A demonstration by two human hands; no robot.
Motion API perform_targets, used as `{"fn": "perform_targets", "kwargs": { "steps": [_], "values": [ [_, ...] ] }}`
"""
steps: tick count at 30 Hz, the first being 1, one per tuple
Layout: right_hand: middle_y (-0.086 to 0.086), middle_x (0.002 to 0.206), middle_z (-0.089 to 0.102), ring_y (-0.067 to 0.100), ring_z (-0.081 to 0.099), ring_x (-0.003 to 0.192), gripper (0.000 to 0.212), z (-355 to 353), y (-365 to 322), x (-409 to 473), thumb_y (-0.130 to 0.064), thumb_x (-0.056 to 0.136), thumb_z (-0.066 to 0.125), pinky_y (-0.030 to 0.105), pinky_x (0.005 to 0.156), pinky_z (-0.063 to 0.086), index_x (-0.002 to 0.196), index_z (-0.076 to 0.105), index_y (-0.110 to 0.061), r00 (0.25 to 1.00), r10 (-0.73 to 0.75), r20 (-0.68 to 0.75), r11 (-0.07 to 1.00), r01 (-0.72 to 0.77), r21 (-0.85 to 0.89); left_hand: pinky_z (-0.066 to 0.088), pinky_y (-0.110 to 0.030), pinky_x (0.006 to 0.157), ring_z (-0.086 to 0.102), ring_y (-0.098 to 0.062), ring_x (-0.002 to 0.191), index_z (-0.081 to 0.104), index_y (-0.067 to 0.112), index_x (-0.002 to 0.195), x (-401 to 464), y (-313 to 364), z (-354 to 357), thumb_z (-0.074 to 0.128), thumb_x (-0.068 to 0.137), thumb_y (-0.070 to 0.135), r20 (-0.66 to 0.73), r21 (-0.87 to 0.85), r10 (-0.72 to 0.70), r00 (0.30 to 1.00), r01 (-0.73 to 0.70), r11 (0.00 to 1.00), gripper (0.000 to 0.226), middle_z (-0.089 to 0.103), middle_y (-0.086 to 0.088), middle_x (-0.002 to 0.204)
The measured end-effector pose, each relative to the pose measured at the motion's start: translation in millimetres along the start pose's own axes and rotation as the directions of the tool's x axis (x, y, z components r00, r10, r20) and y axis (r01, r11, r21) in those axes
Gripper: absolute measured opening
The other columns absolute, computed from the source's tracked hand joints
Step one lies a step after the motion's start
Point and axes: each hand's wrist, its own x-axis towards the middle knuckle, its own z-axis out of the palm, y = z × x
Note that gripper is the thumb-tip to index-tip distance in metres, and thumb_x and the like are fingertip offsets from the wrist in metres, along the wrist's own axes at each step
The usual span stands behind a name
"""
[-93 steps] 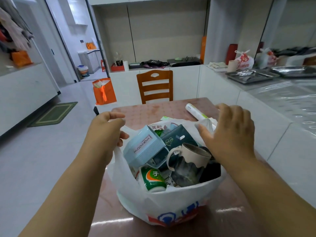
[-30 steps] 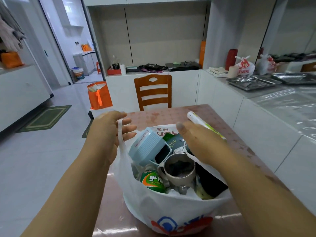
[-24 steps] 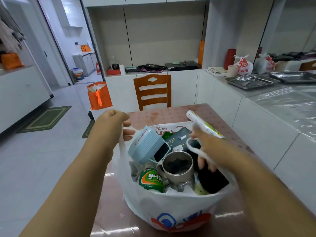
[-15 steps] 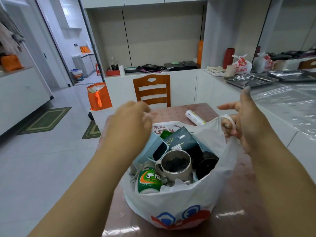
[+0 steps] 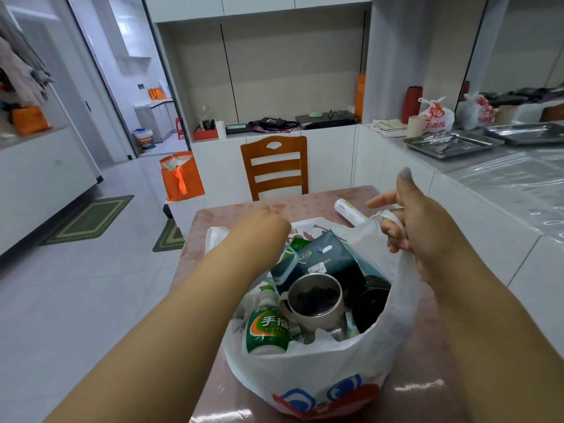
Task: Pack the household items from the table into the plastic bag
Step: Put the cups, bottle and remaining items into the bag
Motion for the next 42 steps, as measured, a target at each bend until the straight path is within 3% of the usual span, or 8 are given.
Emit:
{"fn": "perform_targets", "kwargs": {
  "steps": [3, 11, 15, 19, 24, 30, 35, 42],
  "values": [
    [-0.009, 0.039, 0.049, 0.015, 0.042, 0.049, 0.073, 2.2, -0.4, 0.6, -0.082, 0.077, 0.022, 0.032, 0.055, 0.041, 0.088, 0.065, -0.024, 1.000, -0.007, 0.004, 1.000, 0.007, -0.016, 0.029, -0.024, 0.049, 0.042, -0.016, 0.065, 0.070, 0.019, 0.093, 4.0, 7.1, -3.5, 0.069, 0.079, 0.014, -0.032, 0.104, -0.023, 0.999, 0.026, 0.994, 0.014, 0.048, 0.002, 0.075],
    [-0.001, 0.052, 0.050, 0.017, 0.045, 0.054, 0.077, 4.3, -0.5, -0.6, -0.083, 0.073, 0.020, 0.032, 0.057, 0.041, 0.089, 0.067, -0.024, 1.000, -0.019, 0.012, 0.998, 0.020, -0.063, 0.050, -0.032, 0.089, 0.058, -0.023, 0.100, 0.068, 0.017, 0.115, 2.6, 13.0, 24.6, 0.062, 0.086, 0.012, 0.023, -0.047, 0.079, 0.997, -0.078, 0.996, 0.031, 0.065, -0.005, 0.113],
    [-0.008, 0.042, 0.050, 0.013, 0.040, 0.046, 0.080, 3.5, -3.3, -2.5, -0.082, 0.068, 0.019, 0.030, 0.054, 0.039, 0.093, 0.065, -0.022, 1.000, -0.029, 0.007, 0.997, 0.030, -0.074, 0.041, -0.028, 0.088, 0.050, -0.020, 0.106, 0.062, 0.021, 0.121, -12.4, -13.8, 16.3, 0.065, 0.082, 0.014, -0.151, -0.256, -0.128, 0.980, 0.086, 0.963, 0.040, 0.057, -0.001, 0.126],
    [-0.001, 0.051, 0.050, 0.012, 0.041, 0.046, 0.077, 10.0, -7.9, -7.0, -0.078, 0.070, 0.019, 0.027, 0.053, 0.039, 0.092, 0.065, -0.022, 0.999, -0.025, 0.035, 0.996, 0.028, -0.086, 0.044, -0.031, 0.086, 0.050, -0.020, 0.098, 0.056, 0.020, 0.126, -18.1, -15.4, 14.4, 0.073, 0.077, 0.020, 0.056, -0.122, -0.250, 0.967, 0.256, 0.959, 0.051, 0.058, -0.003, 0.117],
    [-0.003, 0.066, 0.054, 0.015, 0.048, 0.056, 0.076, 10.3, -13.3, -12.0, -0.079, 0.068, 0.018, 0.028, 0.056, 0.040, 0.092, 0.064, -0.024, 0.999, -0.031, -0.012, 0.995, 0.029, -0.100, 0.049, -0.036, 0.081, 0.053, -0.026, 0.098, 0.064, 0.015, 0.118, -24.7, 4.8, 26.0, 0.072, 0.081, 0.024, -0.060, 0.010, -0.135, 0.989, 0.135, 0.991, 0.039, 0.059, -0.010, 0.111],
    [0.001, 0.062, 0.055, 0.016, 0.044, 0.053, 0.076, 5.7, -16.4, -16.9, -0.079, 0.068, 0.020, 0.030, 0.056, 0.040, 0.091, 0.064, -0.022, 0.999, -0.024, -0.036, 0.998, 0.022, -0.053, 0.049, -0.037, 0.081, 0.057, -0.029, 0.105, 0.055, 0.010, 0.124, -16.9, -4.5, 35.5, 0.064, 0.084, 0.013, 0.112, -0.027, -0.138, 0.984, 0.141, 0.990, 0.041, 0.057, -0.012, 0.120],
    [0.002, 0.063, 0.054, 0.016, 0.045, 0.056, 0.076, 4.3, -16.5, -20.9, -0.079, 0.071, 0.018, 0.031, 0.058, 0.040, 0.093, 0.064, -0.022, 0.999, -0.018, -0.042, 0.998, 0.015, -0.063, 0.031, -0.043, 0.109, 0.035, -0.031, 0.135, 0.058, 0.011, 0.127, -8.8, 3.1, 35.4, 0.058, 0.086, 0.015, -0.043, -0.038, -0.019, 0.999, 0.017, 0.999, 0.041, 0.055, -0.013, 0.135],
    [-0.005, 0.060, 0.053, 0.012, 0.041, 0.047, 0.080, 2.8, -16.4, -19.1, -0.079, 0.068, 0.018, 0.027, 0.053, 0.037, 0.095, 0.064, -0.019, 0.999, -0.025, -0.036, 1.000, 0.025, -0.004, 0.048, -0.041, 0.087, 0.059, -0.032, 0.101, 0.061, 0.006, 0.114, 7.7, 44.5, 31.4, 0.045, 0.093, 0.010, 0.154, -0.208, 0.240, 0.959, -0.206, 0.956, 0.027, 0.065, -0.015, 0.115]
  ]
}}
